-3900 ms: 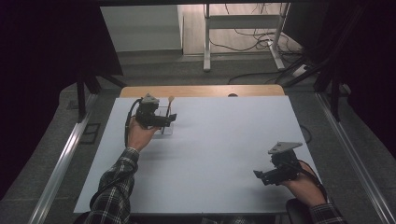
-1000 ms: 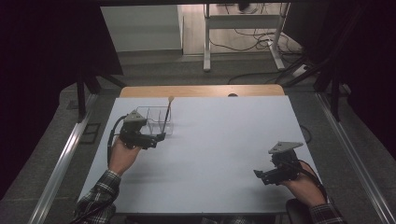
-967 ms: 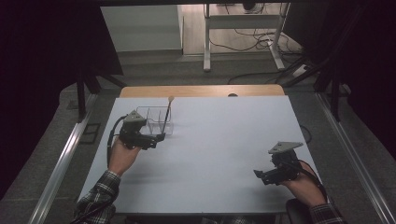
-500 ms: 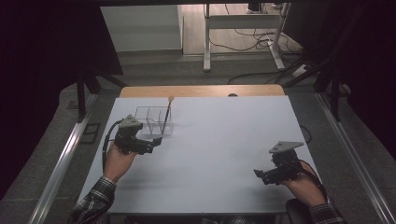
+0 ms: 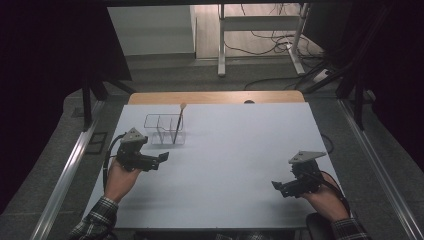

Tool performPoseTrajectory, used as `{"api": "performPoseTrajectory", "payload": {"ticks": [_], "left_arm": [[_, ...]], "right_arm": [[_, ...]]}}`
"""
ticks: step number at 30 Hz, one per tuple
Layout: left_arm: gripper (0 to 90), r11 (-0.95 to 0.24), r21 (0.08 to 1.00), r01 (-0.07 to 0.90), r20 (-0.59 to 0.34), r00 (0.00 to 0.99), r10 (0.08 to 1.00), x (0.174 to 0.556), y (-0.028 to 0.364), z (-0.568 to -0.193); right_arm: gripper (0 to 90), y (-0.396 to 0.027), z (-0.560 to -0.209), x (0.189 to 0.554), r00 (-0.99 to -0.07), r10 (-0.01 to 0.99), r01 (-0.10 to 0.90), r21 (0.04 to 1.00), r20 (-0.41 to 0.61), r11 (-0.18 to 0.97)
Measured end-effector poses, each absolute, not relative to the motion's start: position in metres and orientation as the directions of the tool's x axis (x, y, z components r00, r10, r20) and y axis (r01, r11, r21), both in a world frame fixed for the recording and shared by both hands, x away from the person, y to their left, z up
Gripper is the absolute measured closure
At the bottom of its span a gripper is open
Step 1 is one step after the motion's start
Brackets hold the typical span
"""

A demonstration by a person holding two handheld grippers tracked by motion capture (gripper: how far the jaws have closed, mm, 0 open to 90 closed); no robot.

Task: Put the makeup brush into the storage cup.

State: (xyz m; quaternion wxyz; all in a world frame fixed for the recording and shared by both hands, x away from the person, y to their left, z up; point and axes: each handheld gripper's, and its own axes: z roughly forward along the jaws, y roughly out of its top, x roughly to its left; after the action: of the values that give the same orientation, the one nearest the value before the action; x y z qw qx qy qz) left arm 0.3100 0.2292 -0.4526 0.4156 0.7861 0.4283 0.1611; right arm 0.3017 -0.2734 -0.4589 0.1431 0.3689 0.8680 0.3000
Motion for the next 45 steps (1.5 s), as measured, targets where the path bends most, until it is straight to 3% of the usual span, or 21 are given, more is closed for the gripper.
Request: {"api": "performPoseTrajectory", "payload": {"ticks": [45], "left_arm": [[0.0,-0.255,0.784,0.566,-0.104,0.524,0.845,0.259,0.264,-0.455]], "right_arm": [[0.0,-0.274,-0.457,0.302,-0.675,0.737,0.554,0.641,-0.026,0.53]]}}
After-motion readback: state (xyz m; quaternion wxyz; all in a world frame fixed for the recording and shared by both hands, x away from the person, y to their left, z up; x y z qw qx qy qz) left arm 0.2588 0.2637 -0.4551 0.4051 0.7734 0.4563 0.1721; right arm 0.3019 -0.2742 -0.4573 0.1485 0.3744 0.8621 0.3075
